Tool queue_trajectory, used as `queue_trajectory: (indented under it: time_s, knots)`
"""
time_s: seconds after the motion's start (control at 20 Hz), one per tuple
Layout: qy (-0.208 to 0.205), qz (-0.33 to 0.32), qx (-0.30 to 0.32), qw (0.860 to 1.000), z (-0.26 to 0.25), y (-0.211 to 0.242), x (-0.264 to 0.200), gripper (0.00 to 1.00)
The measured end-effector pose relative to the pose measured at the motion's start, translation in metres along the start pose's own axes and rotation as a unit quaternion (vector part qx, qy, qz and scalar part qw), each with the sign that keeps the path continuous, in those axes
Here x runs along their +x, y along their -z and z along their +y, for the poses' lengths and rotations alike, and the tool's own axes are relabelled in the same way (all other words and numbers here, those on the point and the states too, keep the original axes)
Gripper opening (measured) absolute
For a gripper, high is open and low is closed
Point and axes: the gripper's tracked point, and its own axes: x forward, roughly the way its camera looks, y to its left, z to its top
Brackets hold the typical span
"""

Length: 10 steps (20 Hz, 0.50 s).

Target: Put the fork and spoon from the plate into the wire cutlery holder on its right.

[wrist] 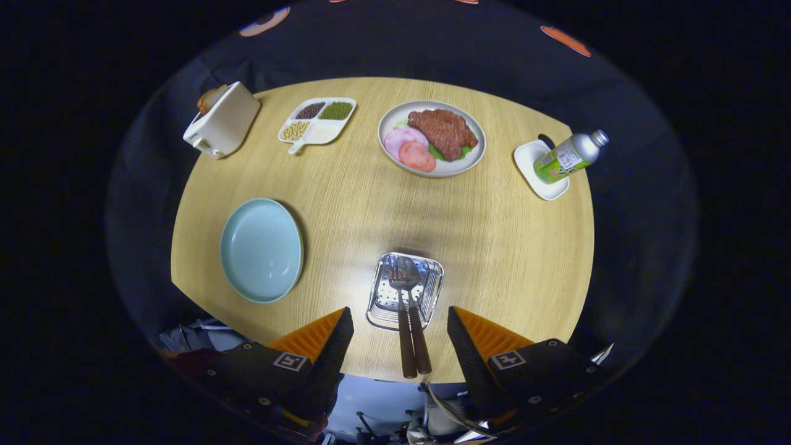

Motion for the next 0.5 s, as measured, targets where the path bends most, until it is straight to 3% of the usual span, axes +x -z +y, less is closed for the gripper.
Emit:
queue_trajectory:
  time_s: [0.15, 0.25, 0.5]
  knots:
    - [-0.017, -0.082, 0.022, 0.996, 0.004, -0.017, -0.036, 0.98]
    - [0.001, -0.146, 0.025, 0.989, -0.007, -0.027, -0.061, 0.98]
    - [0.021, -0.3, 0.072, 0.951, -0.025, -0.034, -0.124, 0.98]
